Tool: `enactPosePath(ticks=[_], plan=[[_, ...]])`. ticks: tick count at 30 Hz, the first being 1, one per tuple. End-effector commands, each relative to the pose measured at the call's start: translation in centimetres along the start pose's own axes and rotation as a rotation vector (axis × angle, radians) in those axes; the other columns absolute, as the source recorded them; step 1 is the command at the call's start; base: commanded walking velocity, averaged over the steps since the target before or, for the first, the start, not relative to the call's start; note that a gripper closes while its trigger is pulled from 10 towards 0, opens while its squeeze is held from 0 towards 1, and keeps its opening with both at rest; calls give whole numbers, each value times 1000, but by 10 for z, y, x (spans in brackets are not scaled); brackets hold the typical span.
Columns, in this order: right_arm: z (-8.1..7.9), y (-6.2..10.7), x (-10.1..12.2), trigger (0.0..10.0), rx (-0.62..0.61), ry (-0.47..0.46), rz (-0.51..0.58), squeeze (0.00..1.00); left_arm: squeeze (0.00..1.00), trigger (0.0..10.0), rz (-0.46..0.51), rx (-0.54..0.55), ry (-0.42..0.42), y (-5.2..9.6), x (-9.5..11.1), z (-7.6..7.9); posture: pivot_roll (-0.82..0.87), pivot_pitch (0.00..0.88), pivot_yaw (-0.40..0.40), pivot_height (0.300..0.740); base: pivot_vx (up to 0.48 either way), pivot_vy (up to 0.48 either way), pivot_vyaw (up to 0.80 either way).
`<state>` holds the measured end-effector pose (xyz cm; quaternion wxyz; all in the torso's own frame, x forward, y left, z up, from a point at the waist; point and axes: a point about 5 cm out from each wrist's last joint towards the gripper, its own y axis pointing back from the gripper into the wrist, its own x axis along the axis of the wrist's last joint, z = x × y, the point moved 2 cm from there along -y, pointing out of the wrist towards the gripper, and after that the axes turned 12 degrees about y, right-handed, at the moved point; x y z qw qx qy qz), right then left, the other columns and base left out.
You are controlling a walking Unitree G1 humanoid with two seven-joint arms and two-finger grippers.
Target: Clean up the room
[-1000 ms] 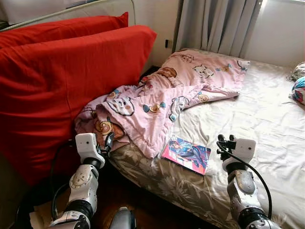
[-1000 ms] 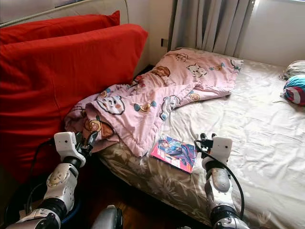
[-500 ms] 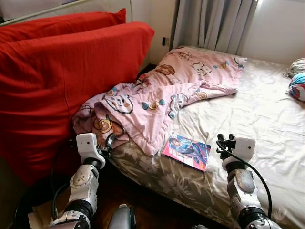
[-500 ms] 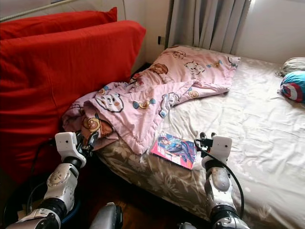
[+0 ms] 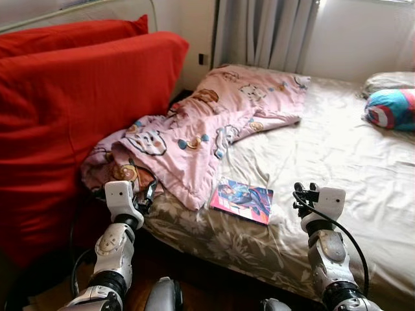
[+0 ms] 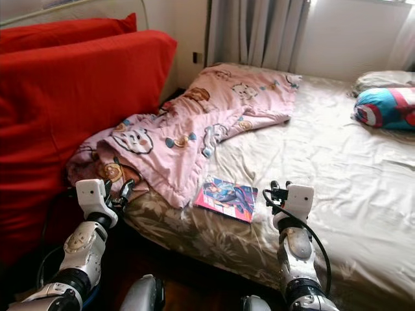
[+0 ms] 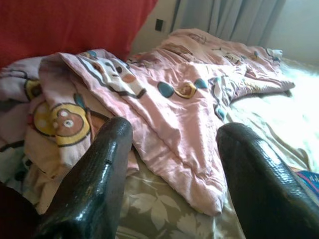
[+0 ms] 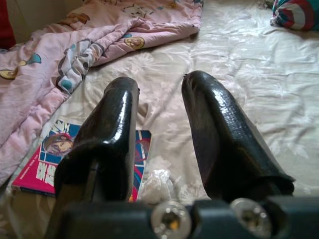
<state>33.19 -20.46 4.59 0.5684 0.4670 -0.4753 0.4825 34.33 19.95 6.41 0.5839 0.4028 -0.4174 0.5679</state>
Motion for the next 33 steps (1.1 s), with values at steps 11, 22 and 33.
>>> enactPosePath(ticks=[11, 22, 33], plan=[[1, 2, -8, 10000, 12, -11, -38, 0, 0, 10000, -32, -16, -2, -2, -2, 1, 14, 0, -7, 607, 0, 0, 0], [2, 8, -23, 10000, 43, 2, -119, 0, 0, 10000, -38, -15, 3, -1, -3, 1, 17, 0, -6, 607, 178, 0, 0], [0, 14, -38, 10000, 76, 24, -202, 0, 0, 10000, -41, -17, 6, 0, -4, 1, 17, 0, -4, 607, 264, 0, 0]])
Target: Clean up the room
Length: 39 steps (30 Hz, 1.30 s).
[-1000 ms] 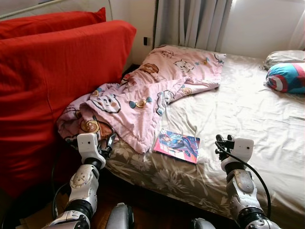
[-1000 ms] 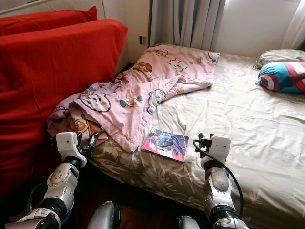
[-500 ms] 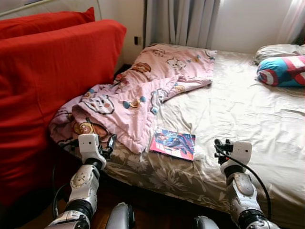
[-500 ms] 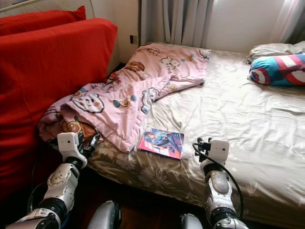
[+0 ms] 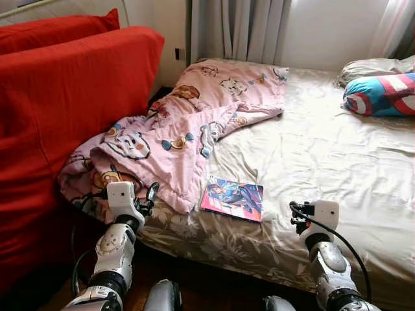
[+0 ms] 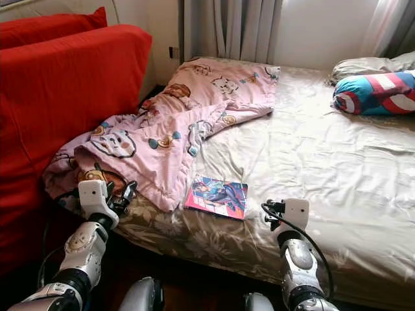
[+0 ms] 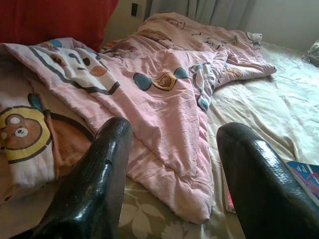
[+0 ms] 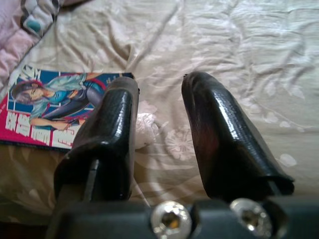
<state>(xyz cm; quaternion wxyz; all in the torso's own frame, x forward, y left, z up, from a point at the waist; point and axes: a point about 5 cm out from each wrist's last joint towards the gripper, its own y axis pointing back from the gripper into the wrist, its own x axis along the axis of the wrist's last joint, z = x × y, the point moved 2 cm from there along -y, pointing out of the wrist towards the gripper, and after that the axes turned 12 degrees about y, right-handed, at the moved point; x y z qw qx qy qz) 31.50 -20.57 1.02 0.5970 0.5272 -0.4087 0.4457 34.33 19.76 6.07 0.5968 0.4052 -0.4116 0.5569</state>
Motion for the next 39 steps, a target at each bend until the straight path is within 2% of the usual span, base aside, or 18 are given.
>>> enactPosePath(ticks=[1, 12, 20, 29, 34, 39], plan=[[1, 0, -2, 10000, 9, 24, -16, 0, 0, 10000, -9, -7, -1, 0, 0, 0, 17, 0, -4, 607, 277, 0, 0], [-3, 1, -4, 10000, 29, 41, -21, 0, 0, 10000, -12, -7, -2, 0, -1, 0, 17, 0, -3, 607, 278, 0, 390], [-1, 2, -7, 10000, 16, 23, -39, 0, 0, 10000, -13, -8, -3, -1, 0, 0, 19, 0, -1, 607, 281, 0, 0], [14, 5, -21, 10000, -60, 6, -149, 0, 0, 10000, -12, -14, -4, -1, 0, 2, 20, 0, 1, 607, 287, 0, 0], [16, 5, -25, 10000, -86, -63, -195, 0, 0, 10000, -11, -19, -6, 0, -1, 2, 18, 35, 5, 607, 285, 0, 0], [12, 1, -23, 10000, -59, -54, -229, 0, 0, 10000, -27, -10, -15, 6, -7, -1, 17, 94, 11, 607, 160, 0, 0]])
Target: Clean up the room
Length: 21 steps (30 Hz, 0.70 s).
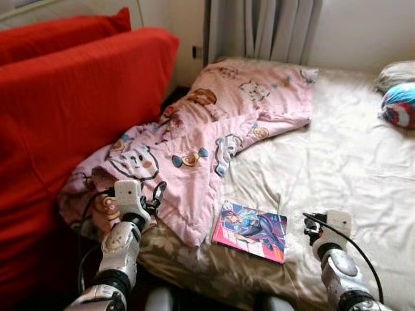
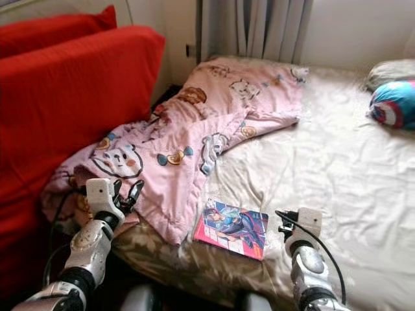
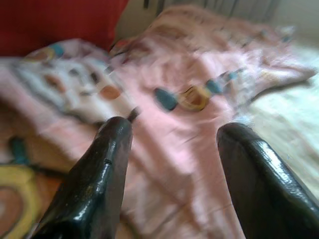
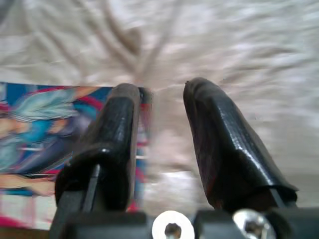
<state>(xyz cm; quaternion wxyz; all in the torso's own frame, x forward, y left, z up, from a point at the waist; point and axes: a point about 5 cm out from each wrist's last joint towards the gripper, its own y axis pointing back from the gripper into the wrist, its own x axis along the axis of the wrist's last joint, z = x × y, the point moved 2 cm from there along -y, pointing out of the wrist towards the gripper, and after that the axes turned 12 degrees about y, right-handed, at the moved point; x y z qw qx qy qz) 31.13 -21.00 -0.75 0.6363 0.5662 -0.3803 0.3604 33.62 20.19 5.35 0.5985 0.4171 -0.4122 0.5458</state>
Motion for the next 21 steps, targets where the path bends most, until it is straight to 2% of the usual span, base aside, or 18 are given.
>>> enactPosePath(ticks=[1, 3, 7, 11, 21], plan=[[9, 0, -3, 10000, -13, 7, -33, 0, 0, 10000, -3, -11, 6, 0, -2, 4, 17, 94, 11, 607, 0, 0, 0], [5, -3, 2, 10000, 13, 9, -41, 0, 0, 10000, -3, -3, 7, 4, -4, 1, 32, 129, 9, 607, 0, 0, 0], [1, -4, 4, 10000, 29, 34, -47, 0, 0, 10000, 2, -1, 7, 7, -5, -1, 39, 146, 7, 607, 0, 0, 0], [-5, -5, 7, 10000, 39, 13, -41, 0, 0, 10000, 16, -8, 8, 10, -5, 1, 54, 166, -1, 607, 0, 0, 0], [-7, -1, -7, 10000, 42, -37, -67, 0, 0, 10000, 22, -5, 7, 18, -7, -1, 83, 219, -5, 607, 0, 0, 0]])
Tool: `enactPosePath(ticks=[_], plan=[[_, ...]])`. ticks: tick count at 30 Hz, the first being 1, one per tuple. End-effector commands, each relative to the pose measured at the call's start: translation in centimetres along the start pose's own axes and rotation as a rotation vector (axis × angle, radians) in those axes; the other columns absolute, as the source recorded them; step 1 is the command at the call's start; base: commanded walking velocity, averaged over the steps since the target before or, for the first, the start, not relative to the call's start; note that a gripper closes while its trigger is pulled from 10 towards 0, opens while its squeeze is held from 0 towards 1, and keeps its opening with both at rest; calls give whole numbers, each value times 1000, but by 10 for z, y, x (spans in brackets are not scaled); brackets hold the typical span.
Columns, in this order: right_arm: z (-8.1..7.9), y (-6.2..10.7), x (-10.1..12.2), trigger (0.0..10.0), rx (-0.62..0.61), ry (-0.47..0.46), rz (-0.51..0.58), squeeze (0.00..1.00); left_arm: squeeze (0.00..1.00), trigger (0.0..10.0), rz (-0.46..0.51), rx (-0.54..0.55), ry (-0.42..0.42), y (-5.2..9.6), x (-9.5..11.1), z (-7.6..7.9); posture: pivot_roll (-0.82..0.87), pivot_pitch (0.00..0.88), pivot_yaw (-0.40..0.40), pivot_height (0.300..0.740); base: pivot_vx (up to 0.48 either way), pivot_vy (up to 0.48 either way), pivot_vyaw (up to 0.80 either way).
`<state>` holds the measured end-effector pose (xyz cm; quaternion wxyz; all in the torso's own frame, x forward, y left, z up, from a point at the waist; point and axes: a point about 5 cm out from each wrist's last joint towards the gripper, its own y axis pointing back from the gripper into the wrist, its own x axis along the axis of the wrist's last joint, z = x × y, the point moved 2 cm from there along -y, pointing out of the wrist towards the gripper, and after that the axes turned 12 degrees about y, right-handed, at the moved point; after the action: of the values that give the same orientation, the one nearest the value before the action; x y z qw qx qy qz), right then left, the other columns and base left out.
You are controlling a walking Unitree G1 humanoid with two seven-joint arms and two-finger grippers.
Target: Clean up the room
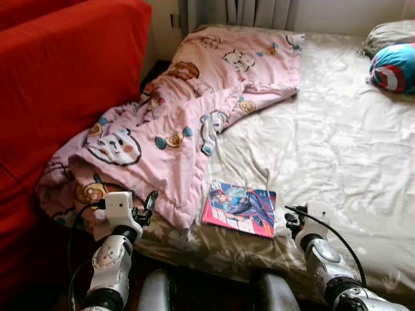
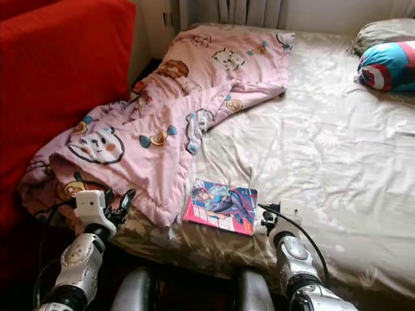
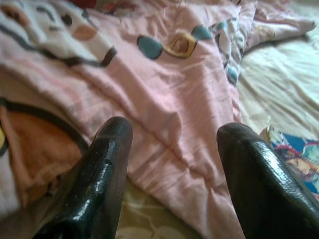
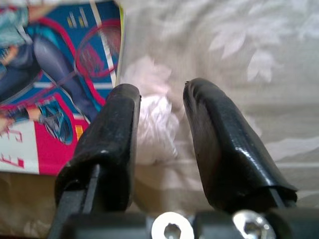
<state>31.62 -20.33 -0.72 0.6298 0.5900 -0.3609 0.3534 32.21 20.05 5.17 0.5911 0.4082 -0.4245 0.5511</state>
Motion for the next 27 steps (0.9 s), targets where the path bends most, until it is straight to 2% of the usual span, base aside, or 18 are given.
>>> enactPosePath(ticks=[1, 2, 5, 7, 8, 9, 15, 19, 20, 25, 27], plan=[[0, 3, -9, 10000, -2, -40, -20, 0, 0, 10000, -10, 9, 13, 5, -3, -3, 83, 219, -5, 607, 0, 0, 0], [0, 3, -9, 10000, -3, -46, -14, 459, 0, 10000, -7, 8, 12, 7, -3, -3, 84, 229, -2, 607, 0, 0, 0], [1, 2, -7, 10000, -5, -64, -2, 447, 0, 10000, -8, 4, 11, 7, -3, -2, 85, 235, -1, 607, 0, 0, 0], [1, 2, -4, 10000, -7, -89, 16, 361, 0, 10000, -11, -4, 3, 9, -3, -1, 89, 249, 4, 607, 0, 0, 0], [1, 2, -2, 10000, -7, -95, 21, 361, 0, 10000, -10, -4, 3, 10, -3, -1, 90, 250, 5, 607, 0, 0, 0], [1, 1, 1, 10000, -8, -106, 33, 0, 0, 10000, -11, -8, 0, 11, -2, -1, 95, 256, 8, 607, 0, 0, 0], [-3, -2, 14, 10000, -3, -144, 82, 0, 0, 10000, -11, -11, -14, 15, 1, -4, 108, 269, 18, 607, 0, 0, 0], [-9, -3, 15, 10000, 29, -151, 86, 0, 0, 10000, -12, -10, -29, 19, 3, -6, 118, 276, 24, 607, 0, 0, 0], [-12, -3, 18, 10000, 52, -177, 103, 1000, 0, 10000, -15, -10, -33, 20, 4, -6, 124, 279, 29, 607, 0, 0, 0], [-14, -4, 24, 10000, 48, -189, 125, 1000, 0, 10000, -19, -9, -38, 23, 6, -7, 125, 281, 32, 607, 0, 0, 0], [-13, -4, 24, 10000, 34, -186, 123, 0, 0, 10000, -25, -7, -42, 24, 6, -8, 124, 283, 35, 607, 0, 0, 0]])
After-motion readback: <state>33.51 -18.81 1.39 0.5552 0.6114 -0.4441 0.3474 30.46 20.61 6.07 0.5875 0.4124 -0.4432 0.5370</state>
